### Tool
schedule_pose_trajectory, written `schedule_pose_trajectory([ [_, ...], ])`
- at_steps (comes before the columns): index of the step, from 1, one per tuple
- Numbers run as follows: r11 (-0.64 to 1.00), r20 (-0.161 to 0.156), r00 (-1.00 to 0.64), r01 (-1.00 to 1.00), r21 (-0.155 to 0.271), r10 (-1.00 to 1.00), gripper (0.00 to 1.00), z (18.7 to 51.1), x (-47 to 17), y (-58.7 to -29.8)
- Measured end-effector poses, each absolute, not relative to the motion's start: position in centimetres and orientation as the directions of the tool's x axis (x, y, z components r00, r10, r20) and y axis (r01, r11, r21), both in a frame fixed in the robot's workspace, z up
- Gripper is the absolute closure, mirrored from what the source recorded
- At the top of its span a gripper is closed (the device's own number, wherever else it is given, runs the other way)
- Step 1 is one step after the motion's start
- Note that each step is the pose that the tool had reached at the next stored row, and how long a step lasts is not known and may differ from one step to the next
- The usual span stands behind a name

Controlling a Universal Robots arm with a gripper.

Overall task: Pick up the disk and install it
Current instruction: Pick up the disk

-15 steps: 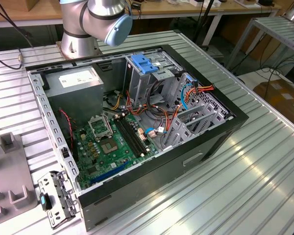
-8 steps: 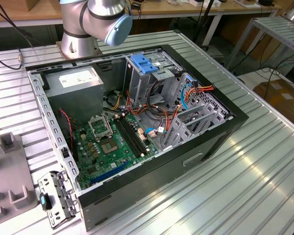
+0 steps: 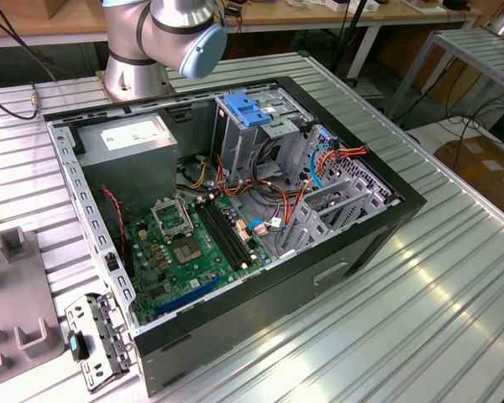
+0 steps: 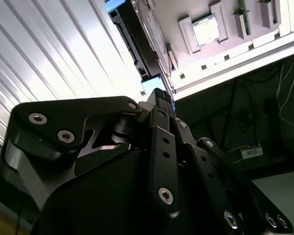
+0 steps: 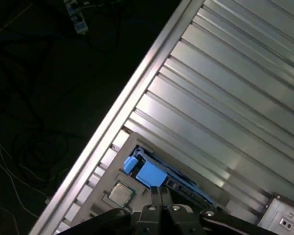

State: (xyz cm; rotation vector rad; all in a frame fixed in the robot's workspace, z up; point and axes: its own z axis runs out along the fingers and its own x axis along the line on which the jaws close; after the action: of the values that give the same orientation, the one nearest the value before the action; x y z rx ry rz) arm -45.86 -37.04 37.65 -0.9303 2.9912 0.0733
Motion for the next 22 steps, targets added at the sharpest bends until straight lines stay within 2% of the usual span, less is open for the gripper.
schedule_pose_trajectory([
  [13, 0.617, -0.02, -0.618, -0.786, 0.04, -0.786, 0.89, 37.57, -45.86, -37.05],
  [22, 0.381, -0.019, -0.381, -0.924, 0.04, -0.924, 0.89, 37.47, -45.86, -37.05],
])
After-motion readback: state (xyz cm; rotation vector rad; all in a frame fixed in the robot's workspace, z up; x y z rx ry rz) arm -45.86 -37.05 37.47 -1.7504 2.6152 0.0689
